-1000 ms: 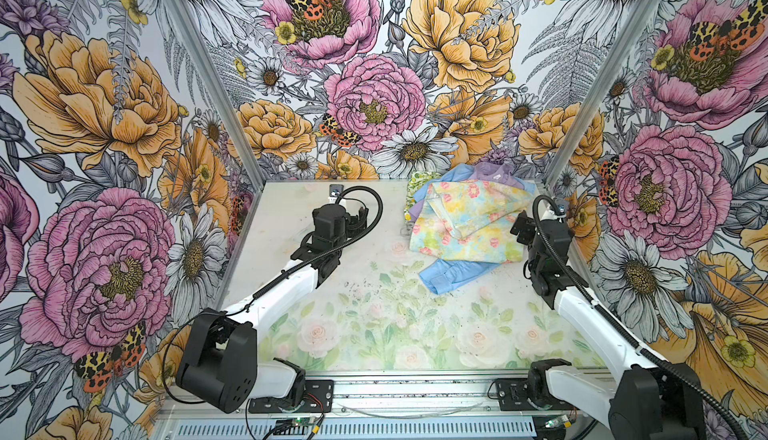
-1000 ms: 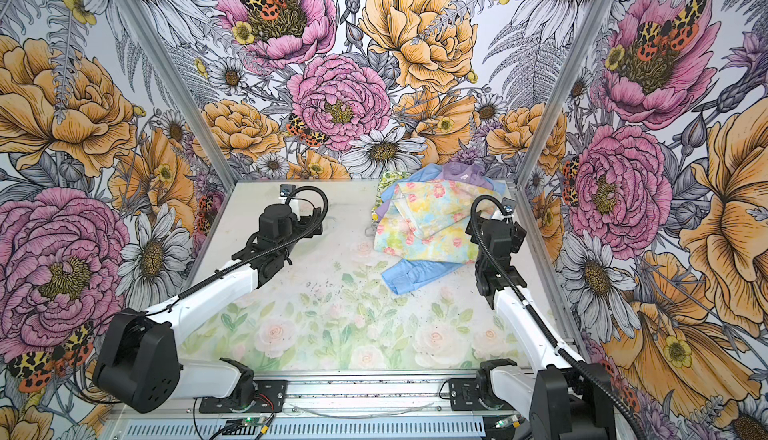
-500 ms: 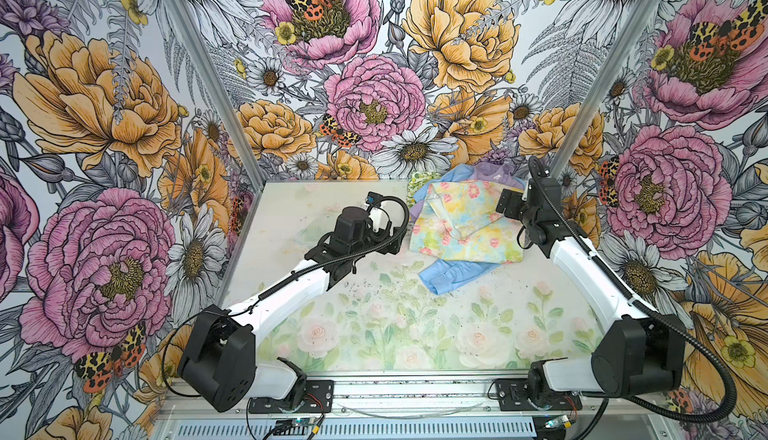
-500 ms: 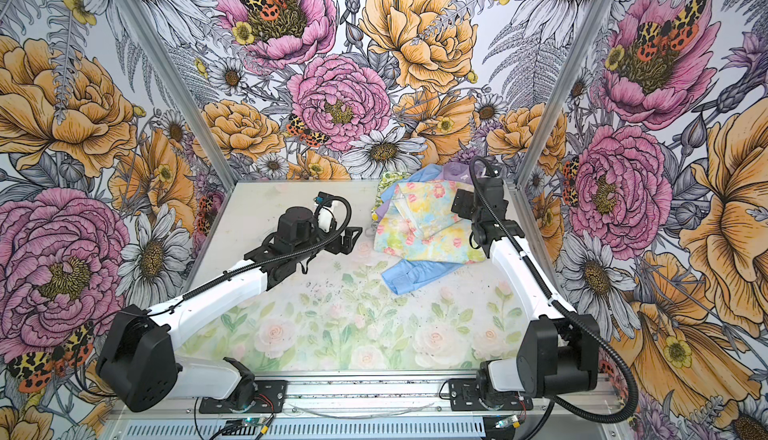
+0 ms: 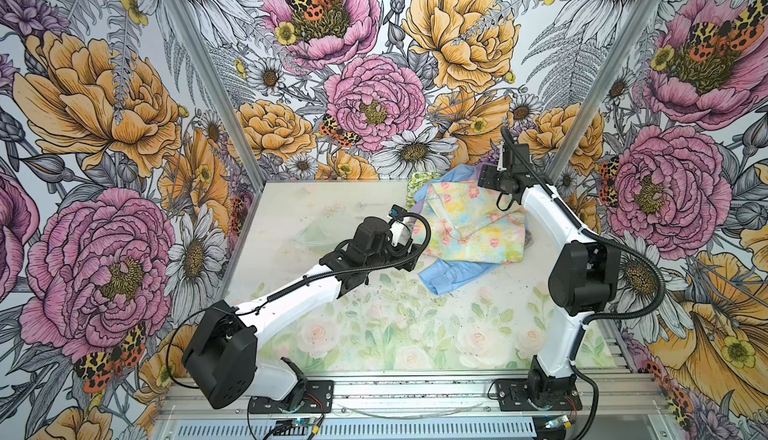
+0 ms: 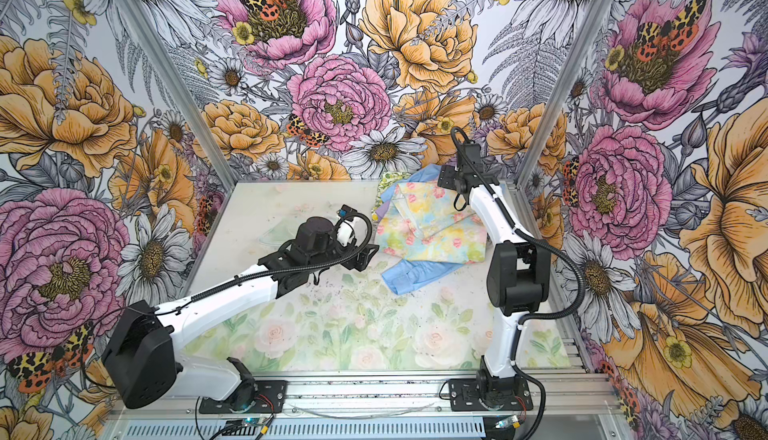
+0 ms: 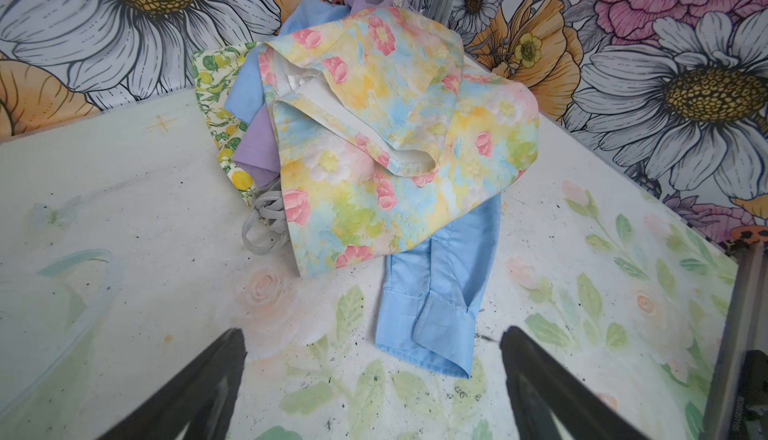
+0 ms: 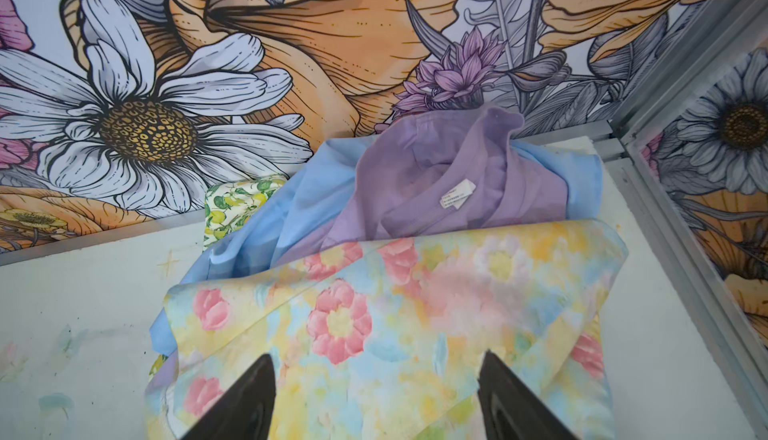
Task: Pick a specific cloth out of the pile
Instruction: 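Reach the right gripper toward the lavender shirt while the left arm moves forward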
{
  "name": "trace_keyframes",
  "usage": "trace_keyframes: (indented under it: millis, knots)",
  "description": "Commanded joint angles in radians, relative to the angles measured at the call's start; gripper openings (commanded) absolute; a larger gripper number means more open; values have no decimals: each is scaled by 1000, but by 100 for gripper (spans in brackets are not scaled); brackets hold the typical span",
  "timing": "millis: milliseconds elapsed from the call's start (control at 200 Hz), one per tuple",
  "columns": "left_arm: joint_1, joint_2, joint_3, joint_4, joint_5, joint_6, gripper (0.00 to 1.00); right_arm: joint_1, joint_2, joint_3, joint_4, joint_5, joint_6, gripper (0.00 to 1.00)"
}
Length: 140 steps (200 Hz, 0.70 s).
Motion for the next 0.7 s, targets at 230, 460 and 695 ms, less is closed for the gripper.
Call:
trace_keyframes:
  millis: [230,460,695]
  knots:
    - [-33,76,84,-113,-129,64,95,35,285,368,-113,17,42,71]
    - [-27,55,81,-117,-145,74,95,38,390,509,-153,61,36,67]
    - [-27,39,76,-124,-224,85,95,39,454,560,-154,100,42,65]
